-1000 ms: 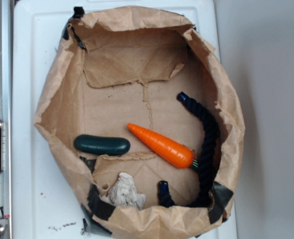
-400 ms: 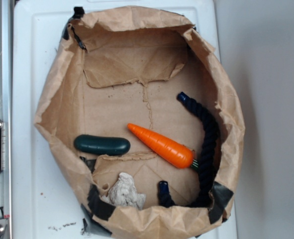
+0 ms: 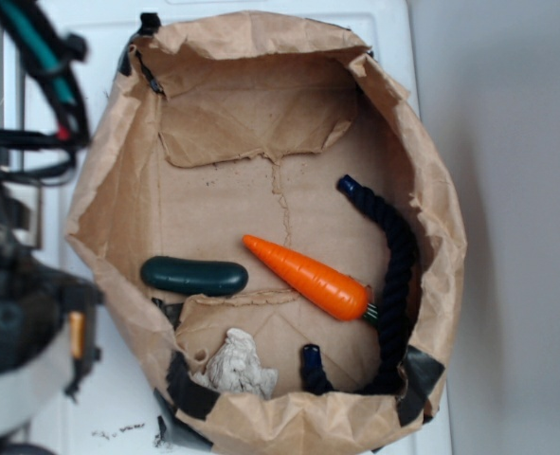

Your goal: Grab the carrot.

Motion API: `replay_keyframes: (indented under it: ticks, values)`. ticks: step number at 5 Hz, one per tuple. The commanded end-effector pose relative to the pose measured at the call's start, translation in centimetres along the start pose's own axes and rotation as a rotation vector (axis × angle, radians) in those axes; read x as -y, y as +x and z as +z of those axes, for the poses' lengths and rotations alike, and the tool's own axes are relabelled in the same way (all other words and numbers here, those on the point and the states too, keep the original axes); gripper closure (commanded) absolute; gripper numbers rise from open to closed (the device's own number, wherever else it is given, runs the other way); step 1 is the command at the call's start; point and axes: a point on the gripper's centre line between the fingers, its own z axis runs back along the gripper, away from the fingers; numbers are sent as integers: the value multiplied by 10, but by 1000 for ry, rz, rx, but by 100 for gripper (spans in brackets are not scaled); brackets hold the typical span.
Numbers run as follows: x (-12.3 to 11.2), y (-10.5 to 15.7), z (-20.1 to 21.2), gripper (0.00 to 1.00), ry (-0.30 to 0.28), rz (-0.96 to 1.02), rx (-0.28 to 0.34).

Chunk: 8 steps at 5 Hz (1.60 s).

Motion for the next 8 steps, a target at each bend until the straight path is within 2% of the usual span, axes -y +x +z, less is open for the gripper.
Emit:
replay_keyframes:
  ticks: [1,2,3,4,5,6,7,8]
  values:
    - [-23,41,21,0,-68,-55,213]
    - [-24,65,-2,0,-64,-103,241]
    - [-15,89,-41,0,-77,-184,241]
    - [-16,111,-72,0,-39,-285,241]
    - [-33,113,-91,0,2,-364,254]
    - [-55,109,-94,0,17,-380,273]
    - [-69,107,-101,0,-36,-347,276]
    - [-69,107,-101,0,-36,-347,276]
